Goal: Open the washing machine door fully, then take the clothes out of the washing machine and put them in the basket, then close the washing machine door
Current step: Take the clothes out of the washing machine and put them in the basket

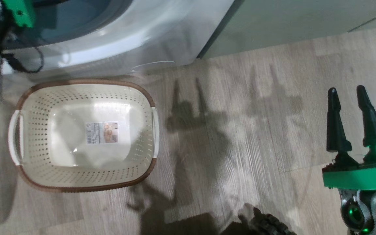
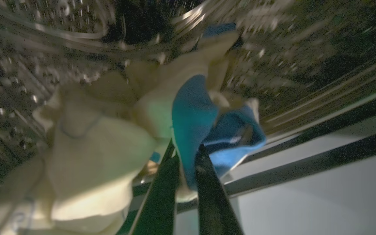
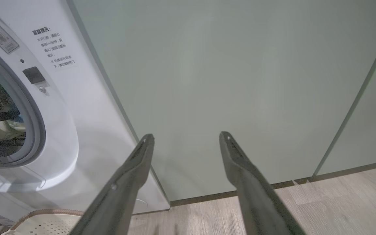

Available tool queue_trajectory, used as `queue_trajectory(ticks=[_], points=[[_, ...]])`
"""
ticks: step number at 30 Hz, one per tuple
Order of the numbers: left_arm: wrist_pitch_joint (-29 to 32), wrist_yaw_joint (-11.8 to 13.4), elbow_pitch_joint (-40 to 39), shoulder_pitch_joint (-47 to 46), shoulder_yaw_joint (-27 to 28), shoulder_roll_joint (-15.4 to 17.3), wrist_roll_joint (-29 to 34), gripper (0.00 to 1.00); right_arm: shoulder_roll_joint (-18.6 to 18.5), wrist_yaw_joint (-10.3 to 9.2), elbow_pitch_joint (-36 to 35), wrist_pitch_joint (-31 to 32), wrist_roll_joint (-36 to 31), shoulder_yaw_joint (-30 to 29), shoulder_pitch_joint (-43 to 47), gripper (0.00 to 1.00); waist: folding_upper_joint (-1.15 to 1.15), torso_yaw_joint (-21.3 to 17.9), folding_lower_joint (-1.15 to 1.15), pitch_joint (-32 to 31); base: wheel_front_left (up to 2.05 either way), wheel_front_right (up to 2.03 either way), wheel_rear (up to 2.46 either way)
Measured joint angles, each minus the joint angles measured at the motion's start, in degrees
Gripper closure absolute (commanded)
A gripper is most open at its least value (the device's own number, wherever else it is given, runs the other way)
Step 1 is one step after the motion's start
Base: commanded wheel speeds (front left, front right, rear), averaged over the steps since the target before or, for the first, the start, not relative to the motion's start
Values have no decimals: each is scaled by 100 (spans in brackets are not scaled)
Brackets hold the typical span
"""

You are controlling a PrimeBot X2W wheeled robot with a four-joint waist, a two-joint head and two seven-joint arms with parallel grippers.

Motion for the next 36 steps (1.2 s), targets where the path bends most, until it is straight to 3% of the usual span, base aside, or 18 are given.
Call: queue_trajectory(ticks=[10, 19, 27, 36], points=[[-1246, 320, -1002, 895, -82, -394, -2, 100, 0, 0, -22, -1, -230, -155, 10, 0, 0, 325, 0, -182, 0, 0, 0], [-2281, 770, -2505, 2130, -97, -665, 10, 100, 0, 0, -32, -1, -450, -287, 57, 0, 0, 658, -1, -511, 0, 0, 0], [-2775, 1155, -3843, 3236, -43, -862, -42, 100, 0, 0, -63, -1, -637, -381, 303, 0, 0, 949, -1, -812, 0, 0, 0], [-2977, 1332, -4992, 4299, -59, -985, -41, 100, 0, 0, -71, -1, -797, -517, 411, 0, 0, 1308, -1, -1106, 0, 0, 0]])
